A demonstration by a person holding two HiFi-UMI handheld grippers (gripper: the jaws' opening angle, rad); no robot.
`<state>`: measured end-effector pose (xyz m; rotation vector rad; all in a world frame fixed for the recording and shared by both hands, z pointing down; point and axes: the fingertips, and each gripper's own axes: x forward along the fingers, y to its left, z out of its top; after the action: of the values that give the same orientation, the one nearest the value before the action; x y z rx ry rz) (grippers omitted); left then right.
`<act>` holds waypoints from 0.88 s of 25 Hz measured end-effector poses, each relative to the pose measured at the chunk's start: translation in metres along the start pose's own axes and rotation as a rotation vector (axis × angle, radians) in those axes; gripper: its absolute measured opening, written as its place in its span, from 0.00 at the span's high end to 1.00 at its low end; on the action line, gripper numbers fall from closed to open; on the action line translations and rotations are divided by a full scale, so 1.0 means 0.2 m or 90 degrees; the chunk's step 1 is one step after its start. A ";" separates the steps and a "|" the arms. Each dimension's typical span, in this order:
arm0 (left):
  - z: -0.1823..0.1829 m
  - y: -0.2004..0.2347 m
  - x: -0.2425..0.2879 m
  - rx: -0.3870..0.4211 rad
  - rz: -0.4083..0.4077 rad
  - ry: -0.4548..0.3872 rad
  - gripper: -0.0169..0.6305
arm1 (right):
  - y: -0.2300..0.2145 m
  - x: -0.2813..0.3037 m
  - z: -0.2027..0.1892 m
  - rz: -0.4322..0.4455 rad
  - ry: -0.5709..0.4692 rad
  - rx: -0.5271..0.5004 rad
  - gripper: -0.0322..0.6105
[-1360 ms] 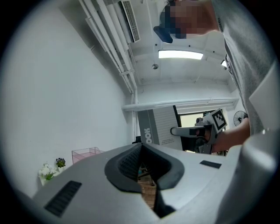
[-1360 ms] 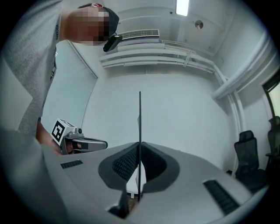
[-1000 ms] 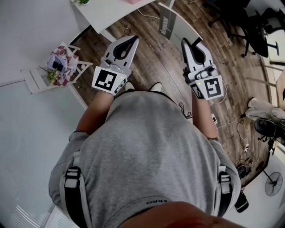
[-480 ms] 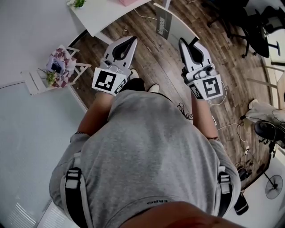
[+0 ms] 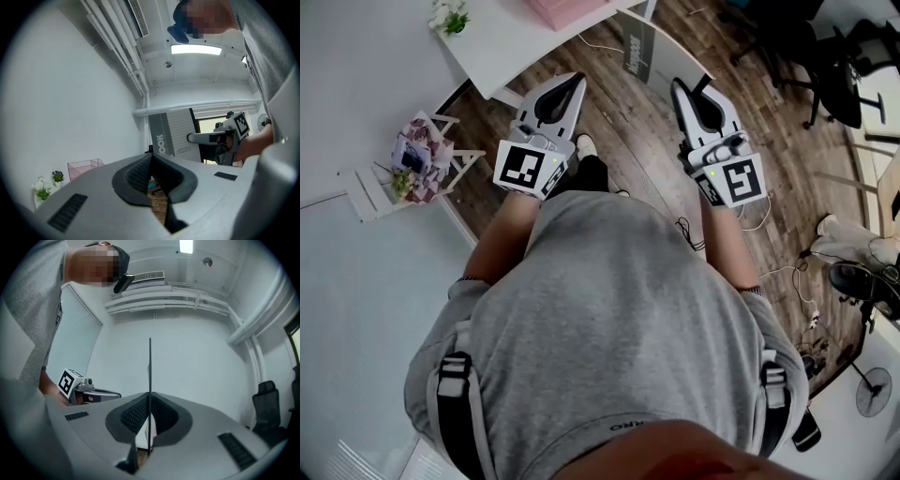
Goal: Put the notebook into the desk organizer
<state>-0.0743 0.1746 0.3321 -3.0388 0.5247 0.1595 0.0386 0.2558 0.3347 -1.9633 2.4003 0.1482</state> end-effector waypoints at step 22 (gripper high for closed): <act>-0.09 0.91 0.45 0.007 0.037 0.014 0.94 | -0.30 1.01 -0.08 0.057 0.032 -0.007 0.93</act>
<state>-0.0493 -0.0285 0.3332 -3.0197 0.6144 0.1261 0.0574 0.0456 0.3293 -1.8867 2.5256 0.1168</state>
